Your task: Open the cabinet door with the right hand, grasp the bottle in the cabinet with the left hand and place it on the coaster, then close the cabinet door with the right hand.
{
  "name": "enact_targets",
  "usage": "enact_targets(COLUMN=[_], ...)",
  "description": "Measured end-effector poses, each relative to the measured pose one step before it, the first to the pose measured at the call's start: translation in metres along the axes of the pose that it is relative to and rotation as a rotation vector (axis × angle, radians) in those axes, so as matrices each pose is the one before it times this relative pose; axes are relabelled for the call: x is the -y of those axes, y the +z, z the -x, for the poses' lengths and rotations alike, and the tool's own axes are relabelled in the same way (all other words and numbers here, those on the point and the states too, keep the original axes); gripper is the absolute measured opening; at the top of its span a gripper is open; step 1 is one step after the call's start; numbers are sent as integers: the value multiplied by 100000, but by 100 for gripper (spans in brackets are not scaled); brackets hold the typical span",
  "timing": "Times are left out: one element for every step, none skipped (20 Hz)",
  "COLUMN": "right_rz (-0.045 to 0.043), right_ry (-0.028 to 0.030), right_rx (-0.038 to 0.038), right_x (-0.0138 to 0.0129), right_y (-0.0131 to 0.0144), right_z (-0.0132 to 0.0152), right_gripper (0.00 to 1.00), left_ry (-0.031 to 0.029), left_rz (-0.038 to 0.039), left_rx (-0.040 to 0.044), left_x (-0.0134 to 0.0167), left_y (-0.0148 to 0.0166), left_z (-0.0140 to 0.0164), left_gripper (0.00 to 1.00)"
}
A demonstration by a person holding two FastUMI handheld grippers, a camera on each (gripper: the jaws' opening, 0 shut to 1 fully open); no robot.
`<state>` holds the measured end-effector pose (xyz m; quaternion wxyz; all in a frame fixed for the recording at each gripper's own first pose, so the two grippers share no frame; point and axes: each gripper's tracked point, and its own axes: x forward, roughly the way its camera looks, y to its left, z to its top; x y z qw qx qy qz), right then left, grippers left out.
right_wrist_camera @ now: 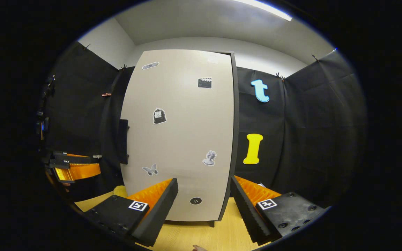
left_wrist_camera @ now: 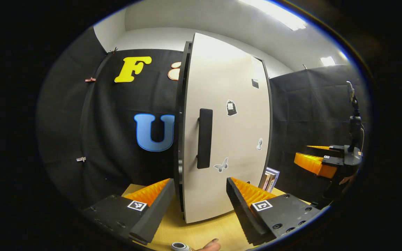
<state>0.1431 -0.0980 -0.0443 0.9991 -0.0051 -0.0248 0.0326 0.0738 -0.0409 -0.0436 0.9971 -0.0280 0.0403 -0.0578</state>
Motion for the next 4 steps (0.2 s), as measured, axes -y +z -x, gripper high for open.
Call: enact_targets(right_rz=[36,119,104,-118], right_ry=[176,375,417,468], right_rx=[-149,-317,101,733], right_x=[17,-10,-36,-65], right_y=[8,-120,-11,208], right_z=[82,-103,88,40], right_gripper=[98,98,98,98], left_ry=[-24,-60,-23,-250], left_rz=[-334,-318,-361,-403], left_rx=[188,163,198,398], left_x=[-3,37,54,85], left_y=[48,74,76,90], left_z=[-63,-143,-10,-18], left_gripper=[94,94,94,94])
